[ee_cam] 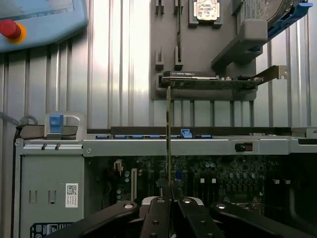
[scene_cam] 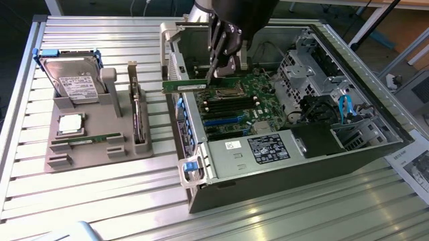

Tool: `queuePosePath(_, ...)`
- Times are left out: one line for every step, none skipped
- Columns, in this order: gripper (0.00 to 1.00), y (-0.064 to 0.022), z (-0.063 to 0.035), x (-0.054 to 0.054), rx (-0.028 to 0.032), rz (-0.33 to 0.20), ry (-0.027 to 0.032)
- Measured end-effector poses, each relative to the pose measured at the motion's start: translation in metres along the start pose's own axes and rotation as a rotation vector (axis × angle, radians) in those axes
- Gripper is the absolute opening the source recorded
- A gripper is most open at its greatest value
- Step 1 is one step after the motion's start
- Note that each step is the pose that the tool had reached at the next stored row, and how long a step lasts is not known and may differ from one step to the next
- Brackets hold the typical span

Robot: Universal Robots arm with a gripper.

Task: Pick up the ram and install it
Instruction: 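Pick up the ram and move it above insertion slot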

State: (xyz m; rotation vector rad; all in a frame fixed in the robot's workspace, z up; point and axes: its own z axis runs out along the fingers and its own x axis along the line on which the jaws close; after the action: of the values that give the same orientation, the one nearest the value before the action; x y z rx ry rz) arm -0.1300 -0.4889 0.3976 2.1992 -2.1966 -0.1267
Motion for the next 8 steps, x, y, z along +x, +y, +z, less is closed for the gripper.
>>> queuePosePath(0.12,-0.003,-0.0002,0.0,-0.0001,0.0,0.0)
queuePosePath(0.12,-0.0085,-0.0007,0.0,-0.0002,0.0,0.0001)
queuePosePath(0.12,-0.014,-0.0011,0.0,-0.0003,0.0,0.0001)
queuePosePath(0.12,-0.0176,-0.0014,0.0,-0.0004,0.0,0.0001)
queuePosePath(0.12,-0.0208,-0.0017,0.0,-0.0004,0.0,0.0001)
queuePosePath(0.12,-0.0254,-0.002,0.0,-0.0004,0.0,0.0)
queuePosePath(0.12,-0.0292,-0.0024,0.0,-0.0005,0.0,0.0001)
queuePosePath(0.12,-0.0342,-0.0028,0.0,-0.0006,0.0,0.0001)
